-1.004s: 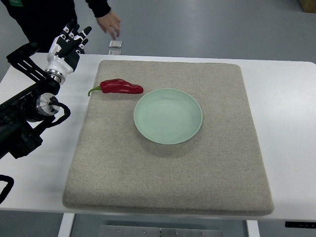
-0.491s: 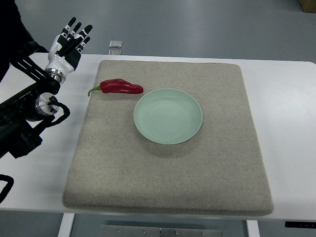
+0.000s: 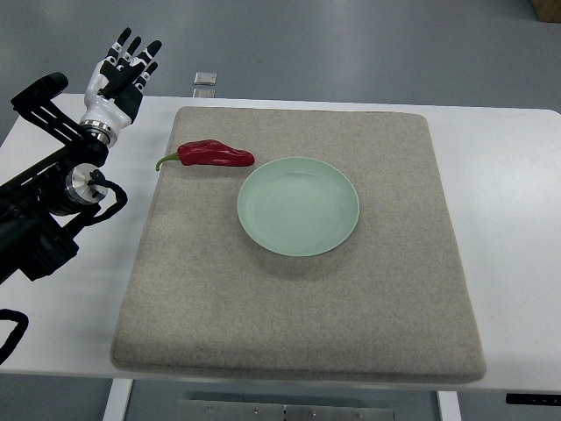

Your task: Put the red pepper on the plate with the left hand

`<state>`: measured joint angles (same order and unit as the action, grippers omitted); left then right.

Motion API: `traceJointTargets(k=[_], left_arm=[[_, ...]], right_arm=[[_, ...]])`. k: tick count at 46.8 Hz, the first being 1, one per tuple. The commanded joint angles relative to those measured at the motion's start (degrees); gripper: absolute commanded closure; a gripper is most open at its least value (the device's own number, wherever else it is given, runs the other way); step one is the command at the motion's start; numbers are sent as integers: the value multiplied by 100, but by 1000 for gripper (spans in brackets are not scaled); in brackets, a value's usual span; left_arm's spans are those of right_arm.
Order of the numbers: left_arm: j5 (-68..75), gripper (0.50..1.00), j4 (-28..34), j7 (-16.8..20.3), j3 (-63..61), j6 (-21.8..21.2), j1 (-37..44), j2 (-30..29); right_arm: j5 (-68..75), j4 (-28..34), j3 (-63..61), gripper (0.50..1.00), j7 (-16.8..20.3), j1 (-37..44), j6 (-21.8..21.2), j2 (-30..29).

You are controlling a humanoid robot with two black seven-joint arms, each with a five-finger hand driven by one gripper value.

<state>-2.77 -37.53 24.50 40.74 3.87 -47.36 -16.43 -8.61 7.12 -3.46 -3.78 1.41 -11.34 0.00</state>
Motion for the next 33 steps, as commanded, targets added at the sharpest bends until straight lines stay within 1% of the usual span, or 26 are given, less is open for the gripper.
traceJointTargets(k=[1, 33], left_arm=[[13, 504, 0, -7, -31, -71, -2, 0], [110, 504, -9, -7, -40, -80, -28, 0]], right_arm=[[0, 0, 3, 568, 0, 0, 0, 0], [0, 0, 3, 568, 0, 0, 0, 0]])
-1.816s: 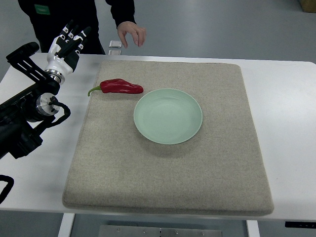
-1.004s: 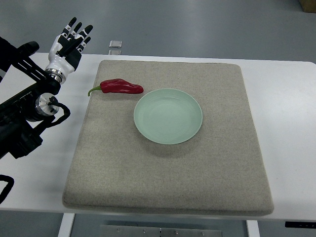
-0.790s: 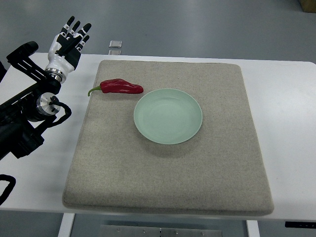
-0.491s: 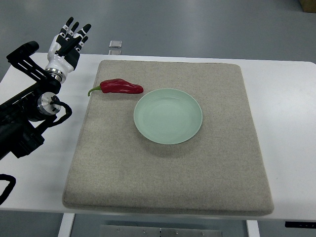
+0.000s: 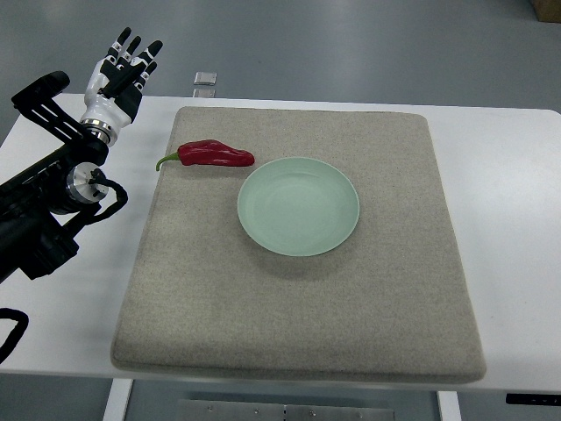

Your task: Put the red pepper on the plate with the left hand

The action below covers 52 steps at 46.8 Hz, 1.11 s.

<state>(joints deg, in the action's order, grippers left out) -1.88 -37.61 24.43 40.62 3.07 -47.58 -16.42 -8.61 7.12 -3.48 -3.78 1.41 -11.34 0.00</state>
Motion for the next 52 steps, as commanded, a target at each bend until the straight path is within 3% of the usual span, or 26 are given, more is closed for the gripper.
traceJointTargets(k=[1, 10, 23, 35, 52], left_arm=[[21, 504, -1, 0, -37, 0, -14, -2], [240, 508, -27, -26, -89, 62, -93, -63], [1804, 523, -71, -18, -168, 62, -243, -335], [3290, 527, -212, -17, -1372, -280, -603, -740], [3616, 508, -810, -52, -1496, -158, -621, -1013]], right_arm=[[0, 0, -3, 568, 0, 0, 0, 0], [0, 0, 5, 568, 0, 0, 0, 0], [0, 0, 5, 568, 0, 0, 0, 0], [0, 0, -3, 568, 0, 0, 0, 0], [0, 0, -3, 568, 0, 0, 0, 0]])
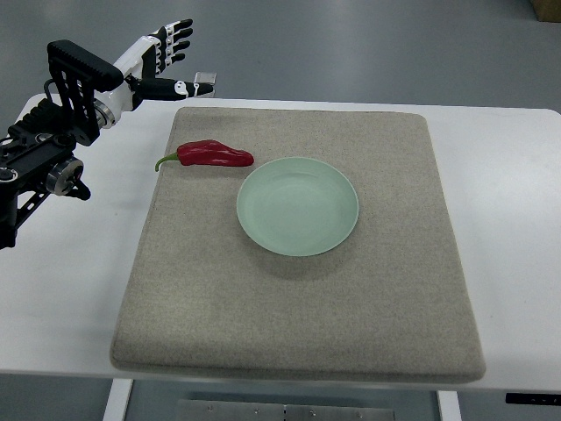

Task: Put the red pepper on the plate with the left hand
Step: 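Swing the left hand over the red pepper, fingers open, then lower the left hand onto the red pepper and close fingers around it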

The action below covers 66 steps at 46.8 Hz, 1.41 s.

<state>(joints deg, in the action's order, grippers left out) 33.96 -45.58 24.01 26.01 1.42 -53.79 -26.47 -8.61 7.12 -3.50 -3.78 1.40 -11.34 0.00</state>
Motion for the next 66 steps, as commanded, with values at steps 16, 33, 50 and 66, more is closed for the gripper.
traceJointTargets(k=[16, 33, 50, 66], left_arm=[[1823, 531, -12, -45, -404, -221, -132, -8], [3476, 529, -12, -414, -571, -194, -220, -78], [4839, 557, -12, -423, -791, -168, -326, -122], [4901, 664, 67, -441, -940, -194, -334, -122]], right_arm=[[0, 0, -1, 568, 0, 0, 0, 0], [0, 0, 7, 568, 0, 0, 0, 0], [0, 0, -1, 568, 0, 0, 0, 0], [0, 0, -1, 568, 0, 0, 0, 0]])
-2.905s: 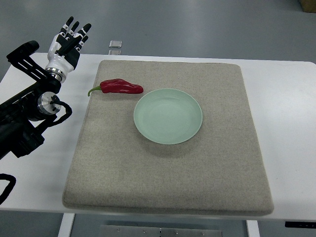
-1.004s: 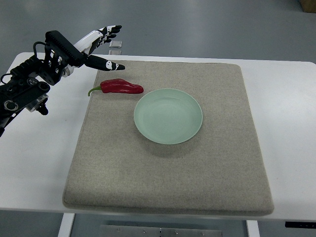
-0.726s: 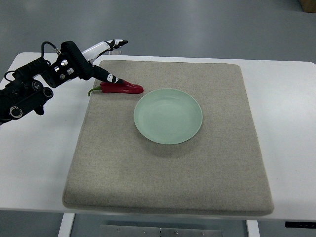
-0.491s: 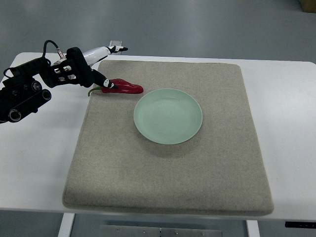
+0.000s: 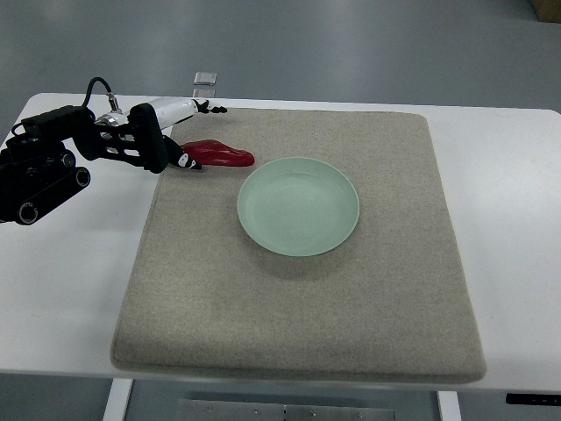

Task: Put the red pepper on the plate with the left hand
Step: 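Lower the left hand onto the red pepper and close fingers around it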

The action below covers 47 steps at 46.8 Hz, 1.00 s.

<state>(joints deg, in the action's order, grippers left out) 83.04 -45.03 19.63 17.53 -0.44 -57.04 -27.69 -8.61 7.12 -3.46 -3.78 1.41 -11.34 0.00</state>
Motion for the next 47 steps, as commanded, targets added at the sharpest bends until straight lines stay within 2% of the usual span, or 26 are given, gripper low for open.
traceJointTargets(k=[1, 9, 11, 15, 47], left_arm=[[-7, 677, 12, -3, -127, -9, -9, 1], [-16, 686, 20, -3, -145, -26, -9, 1], [-16, 711, 20, -3, -145, -26, -9, 1], [-16, 722, 38, -3, -145, -26, -9, 10], [-16, 724, 205, -30, -145, -52, 26, 71]], right_arm=[[0, 0, 3, 568, 0, 0, 0, 0], [0, 0, -6, 568, 0, 0, 0, 0], [0, 0, -6, 568, 0, 0, 0, 0], [0, 0, -6, 568, 0, 0, 0, 0], [0, 0, 3, 568, 0, 0, 0, 0]])
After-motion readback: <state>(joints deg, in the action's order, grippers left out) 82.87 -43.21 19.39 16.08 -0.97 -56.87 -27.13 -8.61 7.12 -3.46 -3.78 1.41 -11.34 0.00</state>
